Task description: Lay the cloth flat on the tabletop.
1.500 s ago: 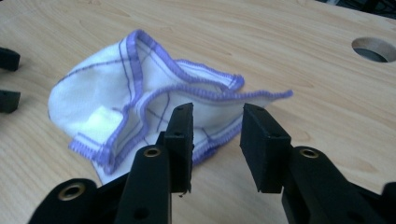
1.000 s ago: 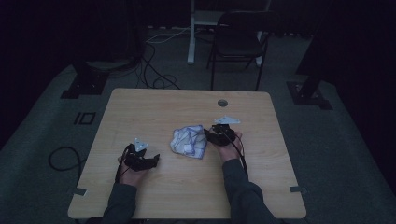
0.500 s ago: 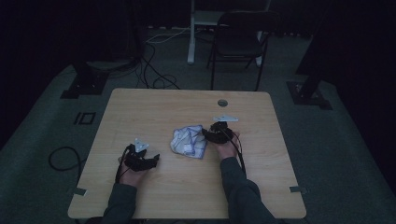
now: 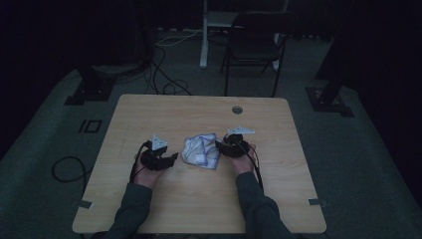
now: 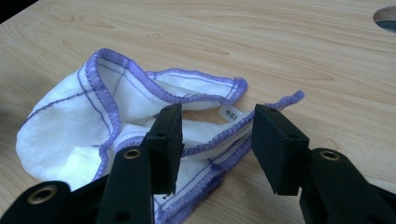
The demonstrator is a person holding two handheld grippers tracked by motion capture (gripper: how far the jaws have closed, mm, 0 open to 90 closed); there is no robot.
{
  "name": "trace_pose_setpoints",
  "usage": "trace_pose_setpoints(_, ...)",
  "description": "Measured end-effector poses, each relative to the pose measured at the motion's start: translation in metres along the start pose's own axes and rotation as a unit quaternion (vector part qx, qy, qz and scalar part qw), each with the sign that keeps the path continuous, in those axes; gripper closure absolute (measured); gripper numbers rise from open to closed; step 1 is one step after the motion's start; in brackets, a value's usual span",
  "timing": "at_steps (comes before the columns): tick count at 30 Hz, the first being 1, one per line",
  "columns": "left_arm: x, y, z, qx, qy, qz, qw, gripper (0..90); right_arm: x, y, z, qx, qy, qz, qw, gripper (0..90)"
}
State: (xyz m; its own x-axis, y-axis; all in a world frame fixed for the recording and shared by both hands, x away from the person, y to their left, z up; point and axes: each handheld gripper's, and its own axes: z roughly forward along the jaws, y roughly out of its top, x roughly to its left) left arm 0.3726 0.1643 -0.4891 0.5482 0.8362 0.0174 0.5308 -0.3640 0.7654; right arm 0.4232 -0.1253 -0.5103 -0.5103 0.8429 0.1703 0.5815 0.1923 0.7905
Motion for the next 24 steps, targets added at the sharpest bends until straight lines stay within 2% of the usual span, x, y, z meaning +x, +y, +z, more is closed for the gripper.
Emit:
trace_pose_setpoints(5, -0.014, 0.028, 0.01, -0.009, -0.016, 0.021, 0.9996, 45.4, -0.002, 0.0, 0.002, 0.003, 0.001, 0.003, 1.0, 57.2)
trace_pose_setpoints(10, -0.026, 0.046, 0.023, -0.007, -0.026, 0.038, 0.9989, 45.3, -0.001, -0.001, 0.003, 0.006, 0.007, 0.001, 1.0, 63.6)
trace_pose_setpoints(16, -0.031, 0.061, 0.042, 0.005, -0.033, 0.038, 0.9987, 45.4, -0.001, -0.001, 0.003, 0.007, 0.012, -0.003, 0.9999, 76.1)
trace_pose_setpoints(18, -0.033, 0.065, 0.048, 0.011, -0.03, 0.041, 0.9986, 45.4, -0.001, -0.001, 0.003, 0.01, 0.012, -0.005, 0.9999, 81.2)
trace_pose_setpoints(21, -0.034, 0.069, 0.056, 0.022, -0.035, 0.034, 0.9986, 45.5, -0.001, -0.001, 0.002, 0.015, 0.018, -0.013, 0.9996, 87.9)
trace_pose_setpoints(24, -0.037, 0.069, 0.061, 0.033, -0.031, 0.043, 0.998, 53.5, -0.002, -0.001, 0.001, 0.012, 0.021, -0.02, 0.9995, 89.0)
